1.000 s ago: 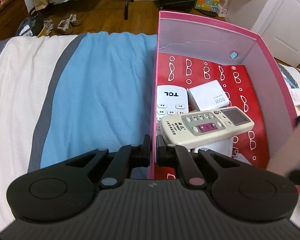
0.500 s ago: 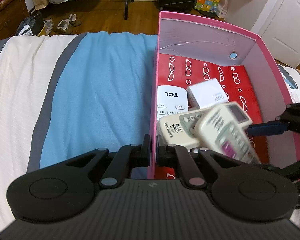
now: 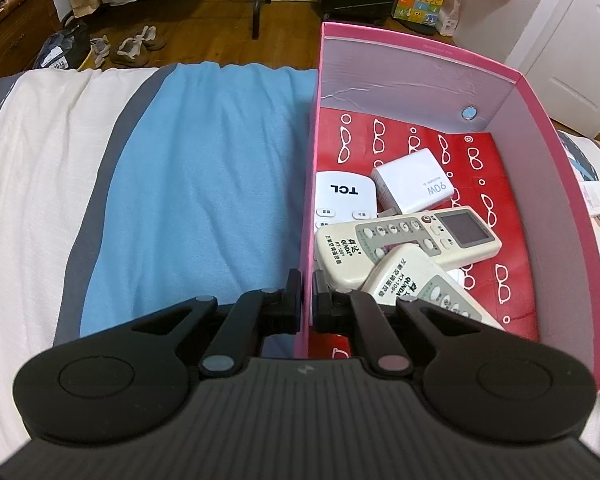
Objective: Organize rigid objects
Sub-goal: 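Move the right tool to the keys and grasp one key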
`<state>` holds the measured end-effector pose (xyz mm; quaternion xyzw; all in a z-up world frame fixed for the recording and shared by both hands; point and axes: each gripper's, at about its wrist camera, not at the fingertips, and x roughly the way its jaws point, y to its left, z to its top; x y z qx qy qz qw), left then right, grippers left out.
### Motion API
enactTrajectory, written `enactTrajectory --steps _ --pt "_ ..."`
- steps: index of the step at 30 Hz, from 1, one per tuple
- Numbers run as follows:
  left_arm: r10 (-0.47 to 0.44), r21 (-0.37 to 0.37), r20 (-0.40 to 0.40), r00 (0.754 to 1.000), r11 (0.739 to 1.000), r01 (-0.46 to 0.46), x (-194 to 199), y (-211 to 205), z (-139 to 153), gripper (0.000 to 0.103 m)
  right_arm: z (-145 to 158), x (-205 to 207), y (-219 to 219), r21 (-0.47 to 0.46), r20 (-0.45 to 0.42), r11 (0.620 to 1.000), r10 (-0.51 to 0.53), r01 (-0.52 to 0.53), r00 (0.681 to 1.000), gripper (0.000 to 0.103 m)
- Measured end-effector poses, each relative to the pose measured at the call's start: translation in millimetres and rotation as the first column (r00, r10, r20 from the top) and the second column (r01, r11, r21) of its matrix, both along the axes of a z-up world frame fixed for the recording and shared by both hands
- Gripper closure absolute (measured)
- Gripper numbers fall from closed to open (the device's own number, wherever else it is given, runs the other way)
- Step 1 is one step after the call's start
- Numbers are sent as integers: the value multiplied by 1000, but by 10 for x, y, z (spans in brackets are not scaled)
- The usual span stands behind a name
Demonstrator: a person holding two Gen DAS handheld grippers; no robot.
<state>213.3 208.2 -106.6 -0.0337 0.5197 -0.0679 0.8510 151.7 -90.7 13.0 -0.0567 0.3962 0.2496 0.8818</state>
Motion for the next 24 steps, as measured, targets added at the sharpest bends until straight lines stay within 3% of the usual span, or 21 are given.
enactTrajectory --steps 7,16,24 --pt "-8 3 3 1000 1000 8 -3 -4 17 99 -318 95 -663 -57 -147 987 -160 153 976 34" --pt "-6 18 1 1000 1000 6 3 -38 9 99 -997 -10 -897 -114 -272 976 -212 187 939 36" --pt "-2 20 -1 1000 1000 2 5 -40 22 99 -1188 29 -732 -161 -235 967 -232 198 944 36"
